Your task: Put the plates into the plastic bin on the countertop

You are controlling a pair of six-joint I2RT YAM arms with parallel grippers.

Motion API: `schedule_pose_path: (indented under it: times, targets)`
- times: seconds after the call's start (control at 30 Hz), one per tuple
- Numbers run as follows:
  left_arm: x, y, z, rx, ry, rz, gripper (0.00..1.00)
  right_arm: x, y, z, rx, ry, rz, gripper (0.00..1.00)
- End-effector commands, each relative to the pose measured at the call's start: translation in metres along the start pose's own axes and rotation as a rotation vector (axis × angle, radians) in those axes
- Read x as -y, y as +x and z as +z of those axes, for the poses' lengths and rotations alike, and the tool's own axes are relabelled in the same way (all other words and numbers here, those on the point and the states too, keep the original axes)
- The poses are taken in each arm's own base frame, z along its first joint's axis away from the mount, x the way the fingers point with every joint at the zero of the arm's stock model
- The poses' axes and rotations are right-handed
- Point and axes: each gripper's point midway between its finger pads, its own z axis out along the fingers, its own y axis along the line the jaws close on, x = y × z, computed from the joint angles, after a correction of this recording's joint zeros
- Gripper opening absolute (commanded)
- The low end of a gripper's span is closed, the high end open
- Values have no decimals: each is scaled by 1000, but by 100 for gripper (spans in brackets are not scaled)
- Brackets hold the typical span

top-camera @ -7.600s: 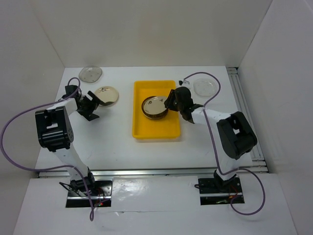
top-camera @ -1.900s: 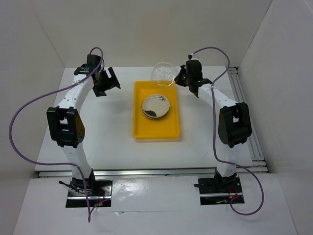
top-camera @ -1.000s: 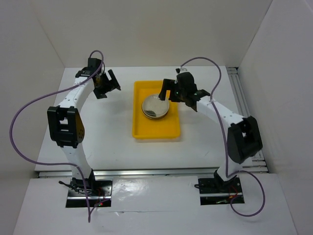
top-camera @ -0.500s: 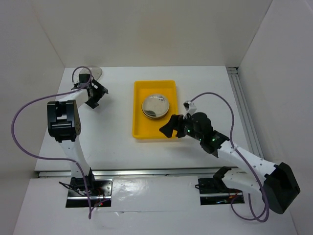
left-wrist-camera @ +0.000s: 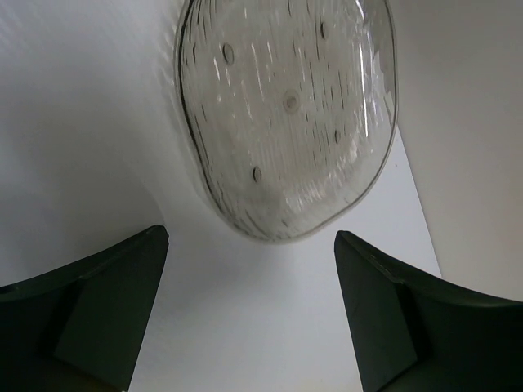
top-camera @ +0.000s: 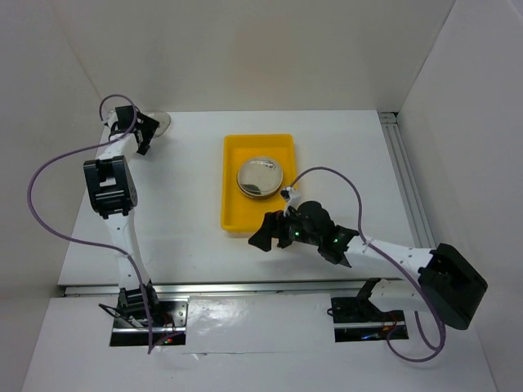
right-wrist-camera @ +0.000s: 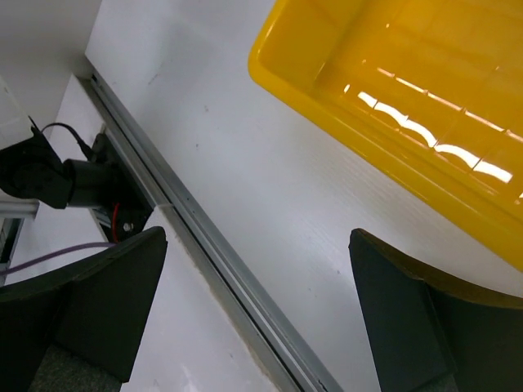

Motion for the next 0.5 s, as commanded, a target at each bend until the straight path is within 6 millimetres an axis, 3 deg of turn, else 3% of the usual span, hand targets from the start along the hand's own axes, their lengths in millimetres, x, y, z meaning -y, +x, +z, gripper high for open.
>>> schedule_pose_path:
  times: [0.0,0.1,0.13,0.27,0.3,0.4,0.47]
  targets:
    - [-4,-13,13,33,-45,-15,96,-17,1,9,12,-84,-1,100]
    - [-8,-14,24,37,-66,-5,88,-20,-3,12,36,-87,0,100]
    - [-9,-13,27,37,-67,-4,84,-16,5,14,19,-73,12,100]
    - [-27,-3,40,0,-92,0,57,-6,12,15,-3,-30,22,100]
    - [-28,-10,38,6,-99,-16,50,-7,8,12,12,-24,20,100]
    - [-38,-1,47,-17,-114,-16,44,-9,7,5,20,-13,17,100]
    - [-38,3,49,-37,-111,-17,22,-8,5,-1,26,6,18,100]
